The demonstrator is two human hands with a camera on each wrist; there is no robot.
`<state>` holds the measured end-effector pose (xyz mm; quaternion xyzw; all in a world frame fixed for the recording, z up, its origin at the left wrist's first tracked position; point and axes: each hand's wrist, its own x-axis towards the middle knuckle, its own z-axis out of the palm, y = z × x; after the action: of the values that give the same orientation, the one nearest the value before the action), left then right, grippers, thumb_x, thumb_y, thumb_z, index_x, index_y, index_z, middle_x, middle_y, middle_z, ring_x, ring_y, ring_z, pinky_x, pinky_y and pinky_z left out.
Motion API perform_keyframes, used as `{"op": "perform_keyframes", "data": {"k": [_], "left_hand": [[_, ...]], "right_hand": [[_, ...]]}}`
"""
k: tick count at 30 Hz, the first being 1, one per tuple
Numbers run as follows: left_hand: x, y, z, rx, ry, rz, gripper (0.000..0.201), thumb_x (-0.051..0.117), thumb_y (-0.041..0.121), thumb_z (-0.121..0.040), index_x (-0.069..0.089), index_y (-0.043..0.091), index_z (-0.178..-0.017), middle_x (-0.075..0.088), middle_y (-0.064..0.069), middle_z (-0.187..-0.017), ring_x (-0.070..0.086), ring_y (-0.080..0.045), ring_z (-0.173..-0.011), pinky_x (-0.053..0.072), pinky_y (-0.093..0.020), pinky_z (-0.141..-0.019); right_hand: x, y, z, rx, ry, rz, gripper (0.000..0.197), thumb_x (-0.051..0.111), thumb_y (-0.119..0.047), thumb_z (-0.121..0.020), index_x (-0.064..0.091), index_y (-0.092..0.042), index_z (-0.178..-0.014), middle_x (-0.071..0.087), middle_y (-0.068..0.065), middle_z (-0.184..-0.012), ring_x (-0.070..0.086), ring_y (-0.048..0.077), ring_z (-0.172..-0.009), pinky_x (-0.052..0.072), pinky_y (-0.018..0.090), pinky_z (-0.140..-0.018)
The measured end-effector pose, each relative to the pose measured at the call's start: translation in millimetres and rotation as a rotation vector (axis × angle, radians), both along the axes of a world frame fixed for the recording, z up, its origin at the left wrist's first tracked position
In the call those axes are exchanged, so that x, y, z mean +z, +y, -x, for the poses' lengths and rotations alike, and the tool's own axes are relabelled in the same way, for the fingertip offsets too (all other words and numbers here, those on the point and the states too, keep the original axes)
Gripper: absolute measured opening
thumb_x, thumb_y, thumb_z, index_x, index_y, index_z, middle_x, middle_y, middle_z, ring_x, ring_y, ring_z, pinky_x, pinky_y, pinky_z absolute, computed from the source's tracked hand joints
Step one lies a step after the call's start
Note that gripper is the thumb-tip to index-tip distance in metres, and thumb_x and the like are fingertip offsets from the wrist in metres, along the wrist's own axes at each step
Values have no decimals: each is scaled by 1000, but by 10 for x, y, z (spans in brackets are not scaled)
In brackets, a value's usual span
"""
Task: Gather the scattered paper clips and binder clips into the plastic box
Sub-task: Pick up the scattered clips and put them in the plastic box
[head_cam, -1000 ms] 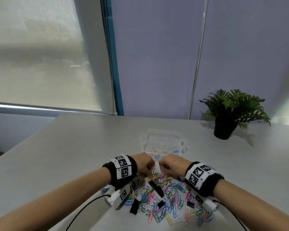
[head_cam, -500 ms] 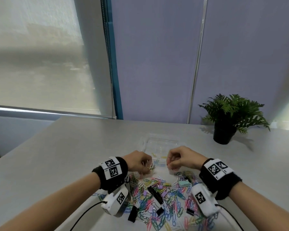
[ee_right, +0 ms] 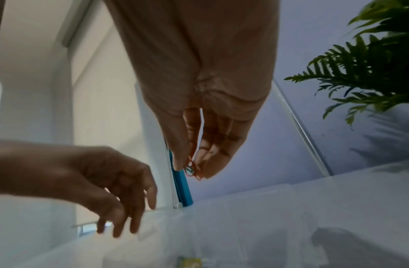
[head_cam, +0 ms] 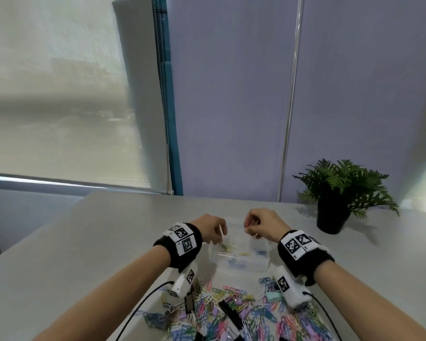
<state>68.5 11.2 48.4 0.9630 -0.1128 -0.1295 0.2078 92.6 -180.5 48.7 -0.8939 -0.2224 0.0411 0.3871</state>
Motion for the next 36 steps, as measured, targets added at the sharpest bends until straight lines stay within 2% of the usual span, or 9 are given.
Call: {"op": "perform_keyframes", "data": {"k": [3, 7, 12, 15, 19, 23, 27, 32, 36], "left_hand": [[-13, 135, 122, -2, 9, 4, 25, 55, 2, -87, 57, 3, -111, 68, -18, -107, 60, -18, -75, 47, -18, -59], [-77, 261, 335, -60, 75, -49, 24, 54, 1, -87, 58, 3, -111, 69, -17, -106, 59, -12, -67, 46, -12, -56], [-227, 238, 499, -153, 172, -188, 27, 58, 7, -86, 59, 7, -114, 68, -14, -111, 61, -19, -83, 50, -23, -69], [-284, 125, 550, -142, 162, -236, 39, 68, 19, -82, 57, 9, -117, 65, -11, -117, 61, -24, -97, 48, -30, -85], [-387, -54, 593, -159, 131, -314, 53, 79, 27, -69, 59, 5, -113, 61, -13, -116, 57, -29, -106, 42, -28, -82], [-433, -123, 588, -151, 100, -313, 41, 78, 21, -71, 66, 0, -103, 67, -18, -108, 60, -32, -101, 39, -26, -74], [-445, -104, 592, -135, 96, -262, 23, 67, 7, -79, 68, 4, -102, 69, -13, -109, 62, -26, -104, 46, -28, -85], [-460, -92, 599, -162, 112, -266, 21, 62, 6, -81, 68, 8, -101, 70, -11, -107, 62, -25, -102, 47, -29, -87], [-416, -18, 579, -144, 123, -182, 21, 62, 9, -83, 66, 8, -103, 70, -10, -107, 60, -18, -88, 45, -27, -83]], "right_hand": [[-70, 37, 35, 49, -86, 212, 10, 66, -3, -79, 65, -9, -88, 62, 4, -81, 55, 14, -73, 44, 12, -62], [-143, 123, 213, 178, -229, 376, 16, 60, -6, -82, 64, -9, -97, 65, 7, -101, 59, 20, -94, 46, 29, -83], [-262, 294, 484, 408, -153, 647, 14, 61, -13, -85, 64, -10, -98, 66, 8, -103, 59, 23, -96, 45, 32, -77], [-365, 380, 515, 364, -103, 731, 17, 65, -22, -83, 63, -10, -95, 65, 10, -103, 59, 27, -97, 46, 36, -78], [-450, 475, 575, 285, -96, 834, 29, 69, -39, -78, 58, -14, -88, 55, 5, -88, 52, 22, -83, 41, 33, -71], [-512, 531, 625, 242, -80, 815, 19, 68, -25, -81, 52, -15, -80, 59, 4, -91, 54, 25, -83, 39, 31, -69], [-547, 538, 612, 208, -61, 730, 25, 51, -6, -83, 49, -18, -61, 68, 12, -102, 60, 27, -82, 41, 30, -67], [-511, 481, 619, 242, 3, 645, 15, 58, -4, -80, 68, -7, -91, 68, 10, -103, 63, 28, -97, 49, 33, -78], [-512, 399, 614, 232, 70, 514, 17, 66, 0, -76, 70, -6, -91, 62, -2, -74, 58, 16, -78, 48, 27, -70]]}}
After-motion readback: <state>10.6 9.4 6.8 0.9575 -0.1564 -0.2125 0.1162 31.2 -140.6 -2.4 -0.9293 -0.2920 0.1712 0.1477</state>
